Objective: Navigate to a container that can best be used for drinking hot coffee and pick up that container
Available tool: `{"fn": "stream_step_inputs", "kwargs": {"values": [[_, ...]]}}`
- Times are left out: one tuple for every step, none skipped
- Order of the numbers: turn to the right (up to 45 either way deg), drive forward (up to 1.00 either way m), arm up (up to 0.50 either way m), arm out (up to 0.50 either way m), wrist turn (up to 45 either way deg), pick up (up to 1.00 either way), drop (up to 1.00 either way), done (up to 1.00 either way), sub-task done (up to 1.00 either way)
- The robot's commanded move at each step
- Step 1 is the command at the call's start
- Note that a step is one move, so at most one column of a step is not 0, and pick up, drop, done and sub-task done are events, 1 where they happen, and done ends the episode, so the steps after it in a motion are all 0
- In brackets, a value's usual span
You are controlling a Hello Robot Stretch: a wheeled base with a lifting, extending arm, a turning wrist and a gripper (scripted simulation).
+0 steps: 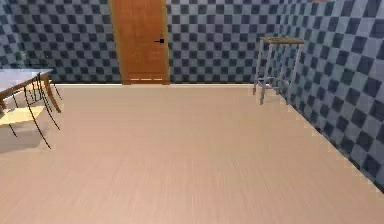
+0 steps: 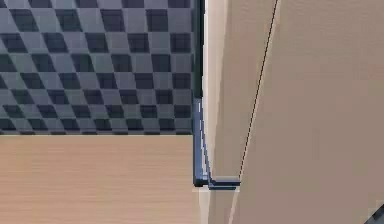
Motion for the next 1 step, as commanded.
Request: {"fn": "stream_step_inputs", "kwargs": {"values": [[-45.0, 0.00, 0.00, 0.00, 0.0, 0.00, 0.00, 0.00, 0.00]]}}
